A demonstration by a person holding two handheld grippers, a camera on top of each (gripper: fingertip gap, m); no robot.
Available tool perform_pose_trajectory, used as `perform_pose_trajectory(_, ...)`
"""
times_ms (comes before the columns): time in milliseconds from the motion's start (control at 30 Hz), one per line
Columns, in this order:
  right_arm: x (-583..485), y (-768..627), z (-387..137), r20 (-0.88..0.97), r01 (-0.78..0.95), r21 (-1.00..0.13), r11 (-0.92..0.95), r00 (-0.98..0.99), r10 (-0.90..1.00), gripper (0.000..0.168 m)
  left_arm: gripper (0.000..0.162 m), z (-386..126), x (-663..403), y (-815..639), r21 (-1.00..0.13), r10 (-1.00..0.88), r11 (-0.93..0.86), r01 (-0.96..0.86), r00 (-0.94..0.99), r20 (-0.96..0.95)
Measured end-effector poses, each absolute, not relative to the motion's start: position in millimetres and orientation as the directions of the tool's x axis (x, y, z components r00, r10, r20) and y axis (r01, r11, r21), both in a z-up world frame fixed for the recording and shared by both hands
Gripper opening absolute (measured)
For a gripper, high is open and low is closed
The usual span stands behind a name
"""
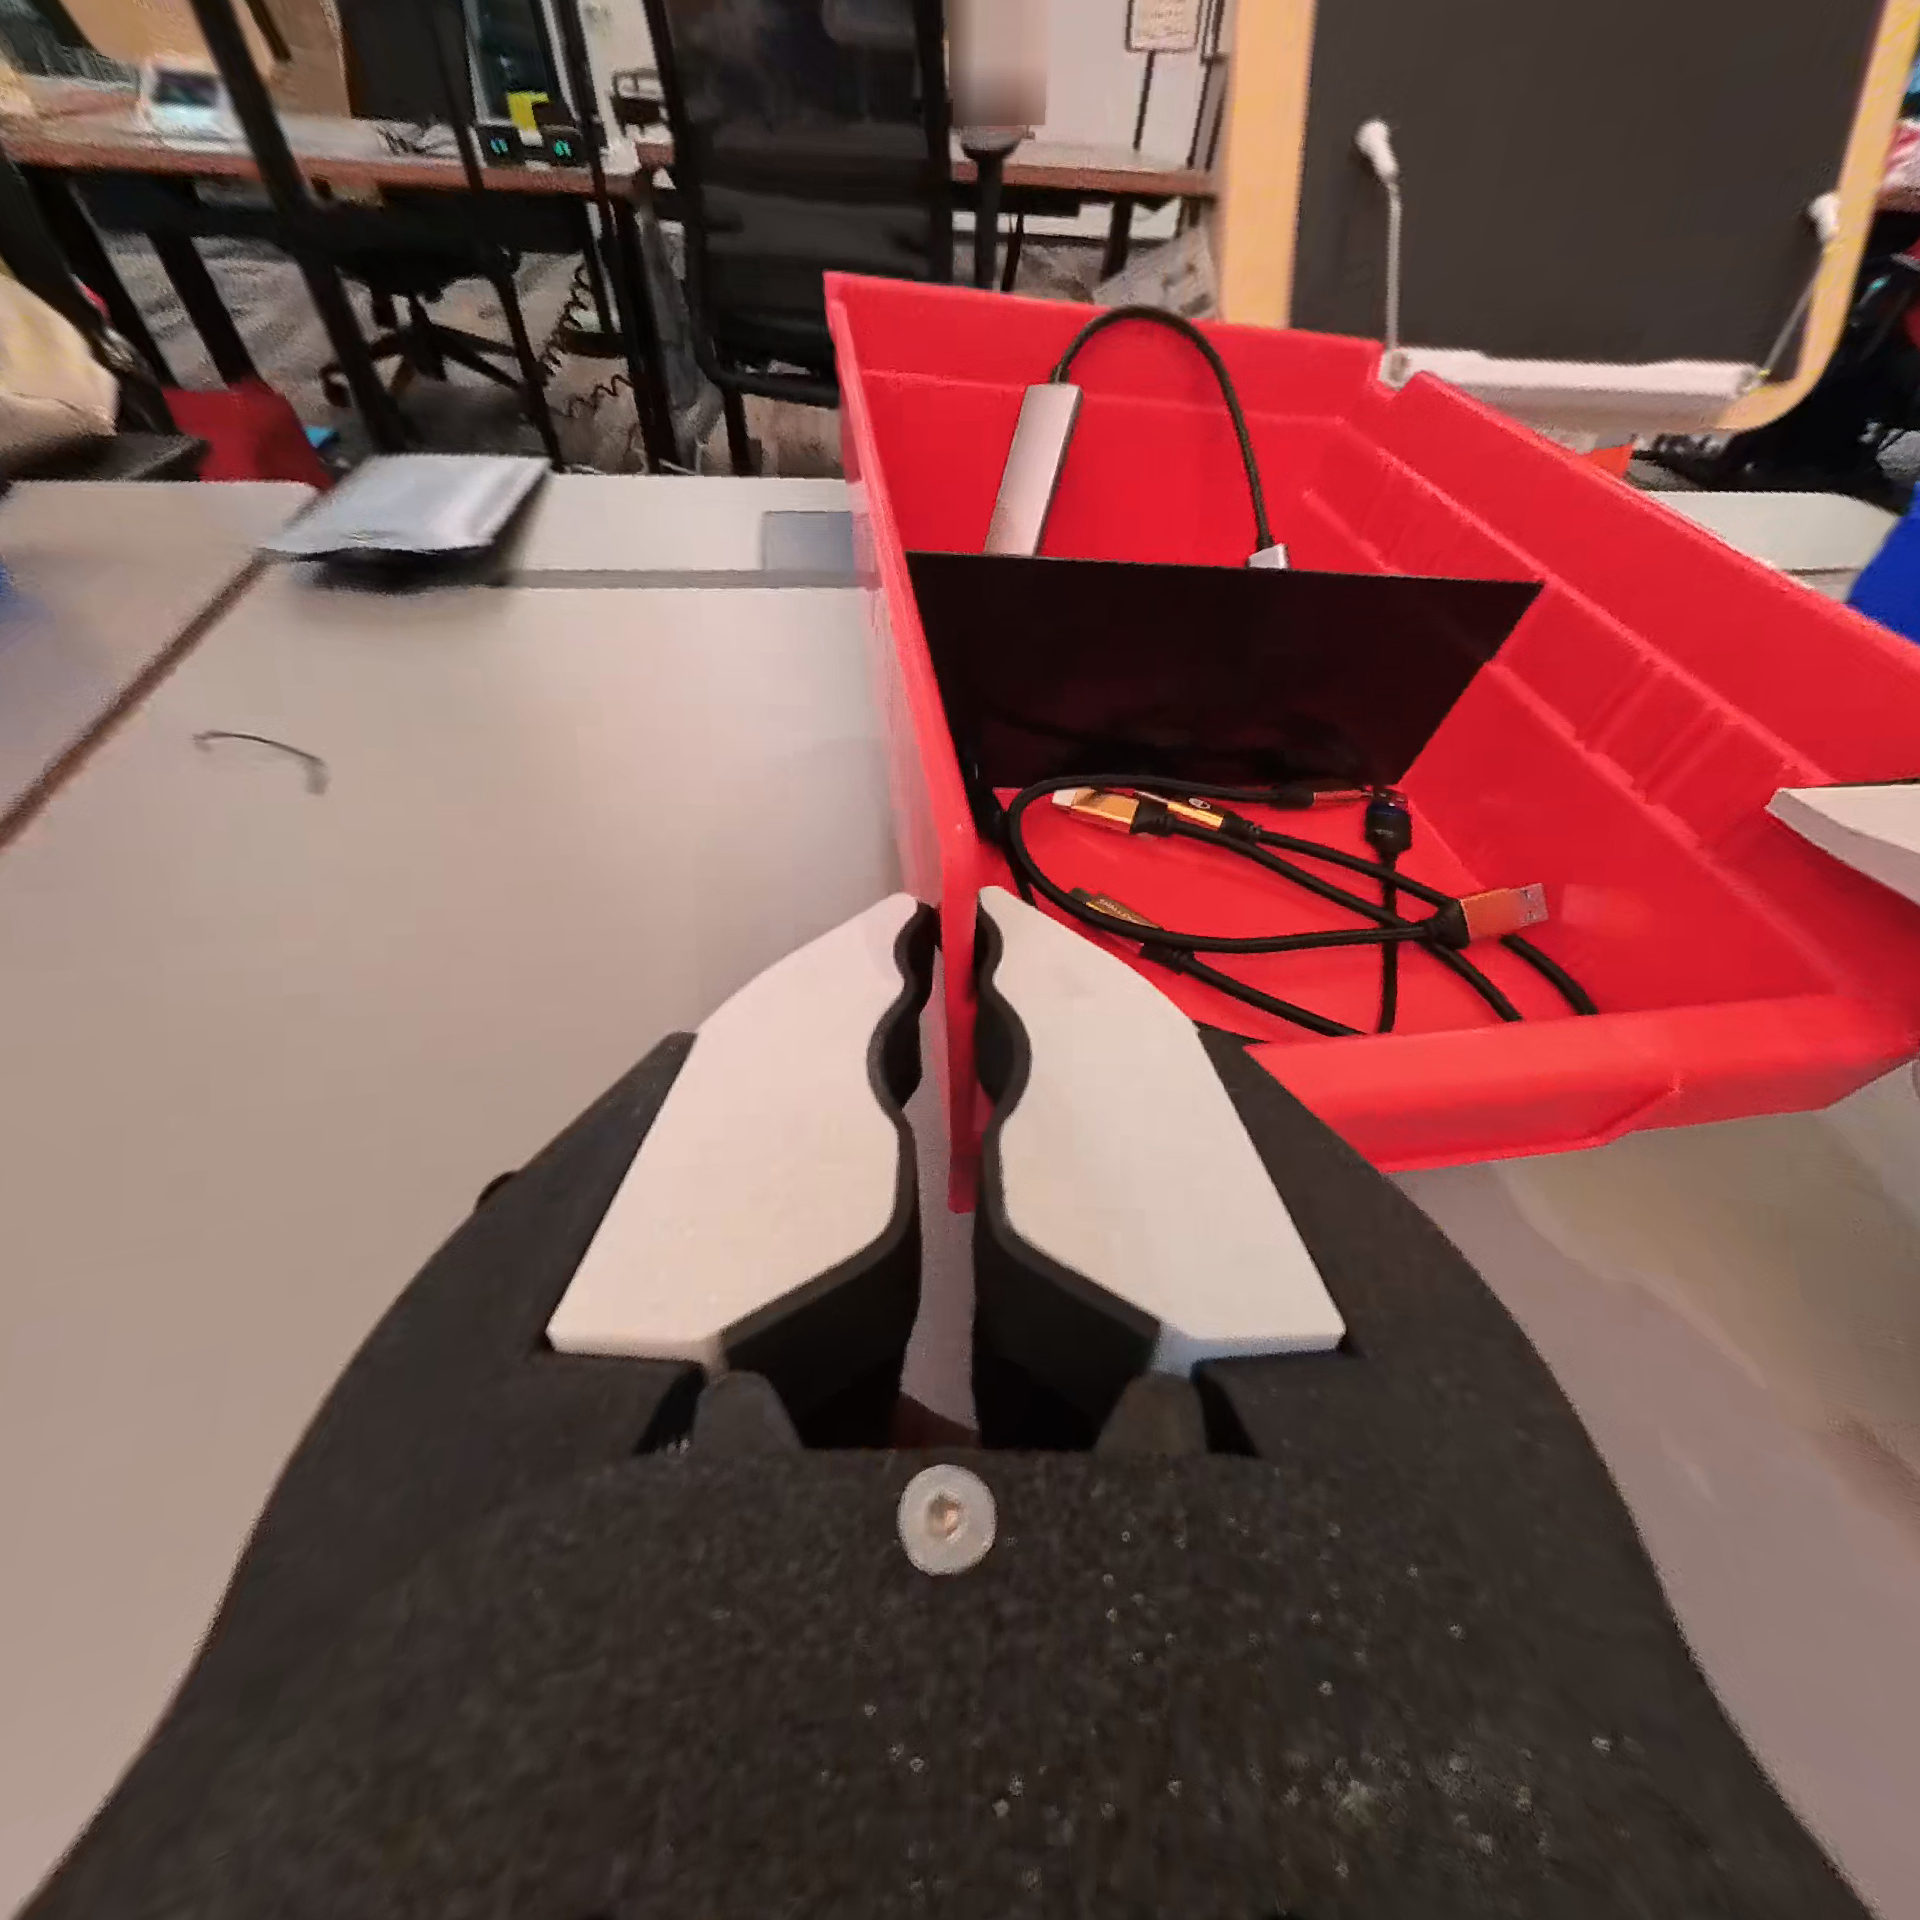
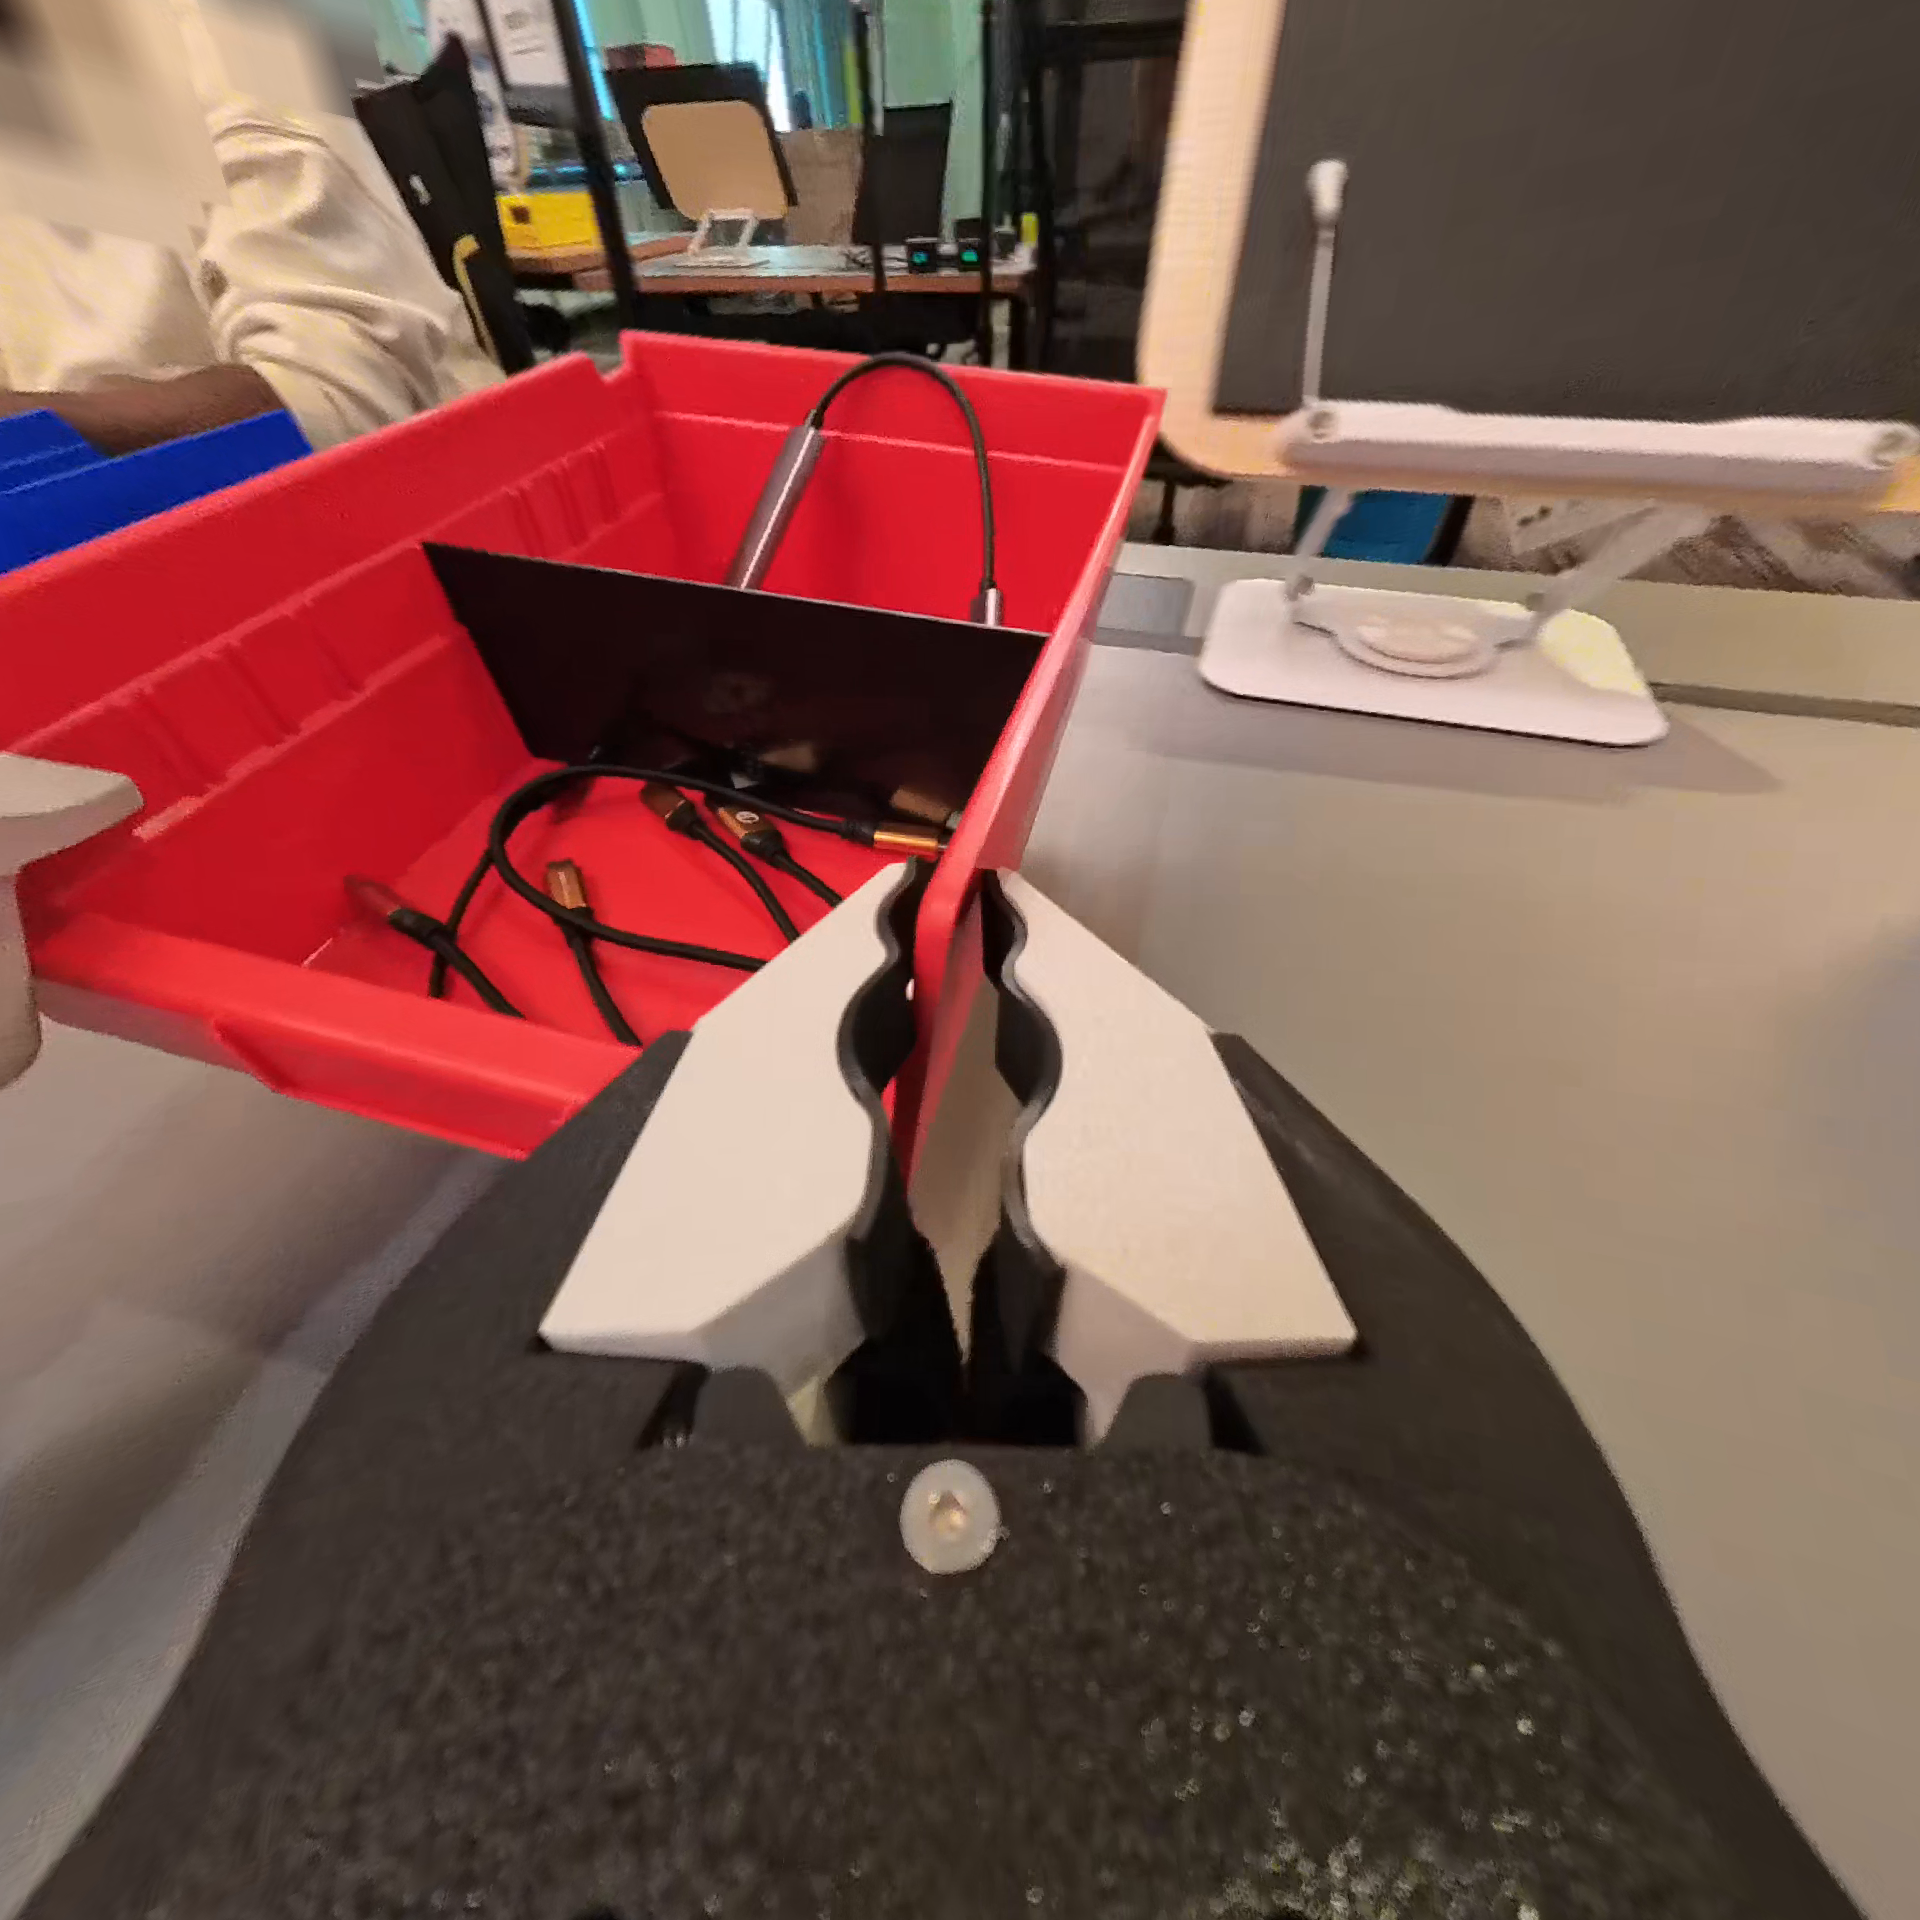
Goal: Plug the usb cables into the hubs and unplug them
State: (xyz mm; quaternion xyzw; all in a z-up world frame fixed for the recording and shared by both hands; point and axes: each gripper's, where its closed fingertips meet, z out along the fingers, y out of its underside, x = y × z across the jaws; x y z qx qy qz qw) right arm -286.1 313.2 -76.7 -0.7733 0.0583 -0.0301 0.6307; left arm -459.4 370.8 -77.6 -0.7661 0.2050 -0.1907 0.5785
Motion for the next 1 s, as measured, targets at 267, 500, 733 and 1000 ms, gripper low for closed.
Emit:
perform_pose_trajectory(267, -342.8, 344.5, -106.2, -0.035, -0.051, -0.955, -0.291, 0.998, -0.061, 0.011, 0.004, -103.2, -518.3, 406.1, -0.946, -0.507, -0.324, -0.016, 0.847, 0.159)
perform_pose_trajectory(500, -345.5, 345.5, -118.0, 0.096, 0.099, -0.940, -0.327, 0.995, 0.023, 0.014, 0.003, -125.6, -520.1, 415.5, -0.920, -0.446, -0.384, -0.081, 0.888, 0.108)
perform_pose_trajectory(733, -349.5, 320.0, -91.1, 0.304, 0.307, -0.931, -0.197, 0.951, 0.047, 0.019, 0.016, -77.2, -525.0, 413.0, -0.970, -0.435, -0.213, 0.115, 0.878, 0.200)
perform_pose_trajectory(1000, -301.5, 266.0, -50.9, 0.330, 0.337, -0.938, -0.086, 0.940, 0.087, 0.022, 0.018, -37.2, -527.7, 383.6, -0.993, -0.343, -0.024, 0.115, 0.932, 0.116)
